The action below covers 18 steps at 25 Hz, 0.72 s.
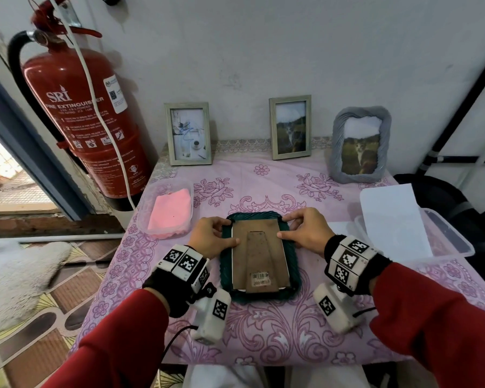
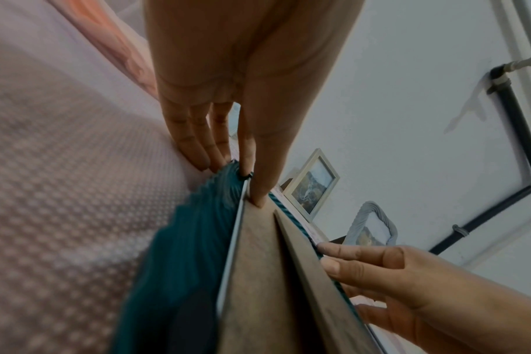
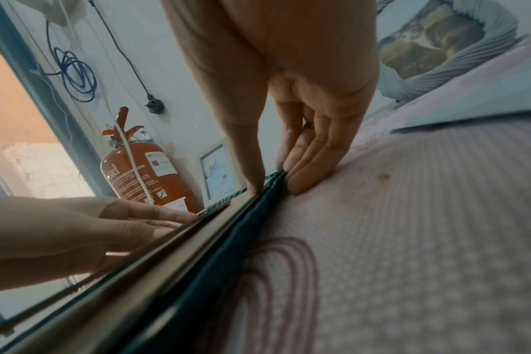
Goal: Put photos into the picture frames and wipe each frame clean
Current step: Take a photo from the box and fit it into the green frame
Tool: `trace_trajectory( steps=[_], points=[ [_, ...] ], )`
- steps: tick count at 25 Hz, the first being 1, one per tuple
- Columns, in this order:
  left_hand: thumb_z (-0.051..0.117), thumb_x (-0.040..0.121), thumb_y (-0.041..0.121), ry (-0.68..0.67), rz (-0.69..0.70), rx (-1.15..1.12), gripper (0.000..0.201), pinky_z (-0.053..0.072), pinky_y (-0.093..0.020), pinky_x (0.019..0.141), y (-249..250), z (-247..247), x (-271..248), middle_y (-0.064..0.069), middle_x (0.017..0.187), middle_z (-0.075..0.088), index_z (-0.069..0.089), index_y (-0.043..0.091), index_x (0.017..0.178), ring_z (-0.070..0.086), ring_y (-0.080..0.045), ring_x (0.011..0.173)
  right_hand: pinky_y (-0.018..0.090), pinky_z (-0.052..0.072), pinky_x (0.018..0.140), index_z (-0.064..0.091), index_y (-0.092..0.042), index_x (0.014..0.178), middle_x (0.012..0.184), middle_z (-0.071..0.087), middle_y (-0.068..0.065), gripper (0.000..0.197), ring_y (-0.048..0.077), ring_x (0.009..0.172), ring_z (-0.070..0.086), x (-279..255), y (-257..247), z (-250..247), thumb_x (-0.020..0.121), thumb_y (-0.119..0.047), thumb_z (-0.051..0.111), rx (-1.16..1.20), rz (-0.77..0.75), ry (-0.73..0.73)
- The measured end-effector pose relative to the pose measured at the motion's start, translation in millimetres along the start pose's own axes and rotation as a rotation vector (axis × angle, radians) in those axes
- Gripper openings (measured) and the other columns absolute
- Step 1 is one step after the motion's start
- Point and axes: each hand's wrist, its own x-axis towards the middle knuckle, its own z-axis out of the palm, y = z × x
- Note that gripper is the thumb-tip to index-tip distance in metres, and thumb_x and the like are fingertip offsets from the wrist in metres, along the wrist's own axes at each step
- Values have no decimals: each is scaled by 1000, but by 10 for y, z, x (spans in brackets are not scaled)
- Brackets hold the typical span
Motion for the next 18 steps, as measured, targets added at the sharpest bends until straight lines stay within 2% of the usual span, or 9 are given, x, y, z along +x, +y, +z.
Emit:
trace_trajectory(
  steps=[2,5,7,10,12,15,18],
  points=[
    [78,72,13,-7,10,8,50,37,-11,62,-2,2,0,6,77,46,60,5,118,47,-14,76,32,47,68,69,-2,102,68,52,1,32,17,66,52,-10,20,23,73,-11,79,1,-8,-7],
    [78,73,14,-19,23,8,50,41,-17,67,-1,-3,-10,2,83,48,60,5,119,49,-16,81,29,47,77,67,-7,103,77,55,1,35,16,78,55,-18,37,34,72,-17,79,-83,-41,65],
    [78,73,14,-17,21,4,51,41,-17,67,-19,-5,-2,3,82,47,59,6,119,48,-15,78,28,46,79,67,-8,106,74,53,-4,36,15,82,54,-28,20,41,73,-18,79,-122,-71,67],
    [79,72,13,-15,14,-15,52,39,-13,63,-47,3,19,7,76,43,58,6,119,45,-11,70,24,42,74,67,-8,108,72,50,-5,36,14,79,52,-32,2,51,74,-16,77,-154,-101,62],
    [79,71,14,-24,23,-21,53,41,-15,64,-55,-14,19,5,78,45,56,9,119,45,-11,67,21,40,72,67,-7,109,74,52,-2,36,14,76,52,-33,0,44,75,-15,77,-169,-118,63],
    [79,72,17,-79,78,41,58,45,-25,73,-64,-64,51,-6,92,47,54,15,124,48,-15,70,23,42,71,68,-8,108,75,53,-1,34,13,74,51,-51,-9,36,76,-14,76,-172,-137,54],
    [78,73,19,-134,122,122,57,41,-22,74,-66,-87,108,-9,97,44,56,17,125,45,-10,65,27,45,74,68,-10,110,76,53,1,34,14,73,51,-49,-8,34,77,-14,75,-193,-152,40]
  ],
)
